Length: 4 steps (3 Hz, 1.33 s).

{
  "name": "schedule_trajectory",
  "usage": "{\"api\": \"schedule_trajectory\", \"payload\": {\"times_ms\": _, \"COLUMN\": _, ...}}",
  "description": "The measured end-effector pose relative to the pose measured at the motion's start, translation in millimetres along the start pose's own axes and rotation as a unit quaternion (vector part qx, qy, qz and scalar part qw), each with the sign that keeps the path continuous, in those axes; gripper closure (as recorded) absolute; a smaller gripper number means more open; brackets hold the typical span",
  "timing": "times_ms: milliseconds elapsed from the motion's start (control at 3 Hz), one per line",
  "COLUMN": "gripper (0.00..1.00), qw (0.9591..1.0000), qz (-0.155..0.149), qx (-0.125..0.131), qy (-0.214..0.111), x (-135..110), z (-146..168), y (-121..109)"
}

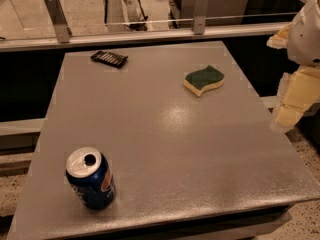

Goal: Move pepsi can near rxbar chocolate

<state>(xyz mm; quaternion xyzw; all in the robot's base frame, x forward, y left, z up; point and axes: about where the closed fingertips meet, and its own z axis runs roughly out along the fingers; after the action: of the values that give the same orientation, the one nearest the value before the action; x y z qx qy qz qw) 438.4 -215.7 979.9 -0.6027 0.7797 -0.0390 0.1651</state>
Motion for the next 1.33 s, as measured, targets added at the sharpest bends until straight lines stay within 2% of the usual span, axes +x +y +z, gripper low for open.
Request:
{"api": "schedule_trajectory", "payload": {"times_ms": 333, "gripper": 0.00, "qw": 1.0000, "qz": 0.000, "qx": 0.000, "qy": 0.000, "x": 0.0, "z": 0.0, "y": 0.0}}
{"api": "schedule_trajectory", "payload": {"times_ms": 667, "gripper": 0.00, "qw": 0.9991, "qz": -0.004, "qx": -0.013, "qy": -0.040, "x": -10.1, "z": 22.1, "y": 0.1}}
{"api": "schedule_trajectory", "payload": {"times_ms": 1000, "gripper": 0.00, "qw": 0.9899, "qz": -0.020, "qx": -0.056, "qy": -0.129, "x": -45.9, "z": 72.0, "y": 19.4}}
{"api": "schedule_trajectory", "payload": {"times_ms": 1333, "gripper": 0.00, "qw": 0.9728, "qz": -0.031, "qx": -0.103, "qy": -0.205, "x": -83.8, "z": 95.0, "y": 49.9}}
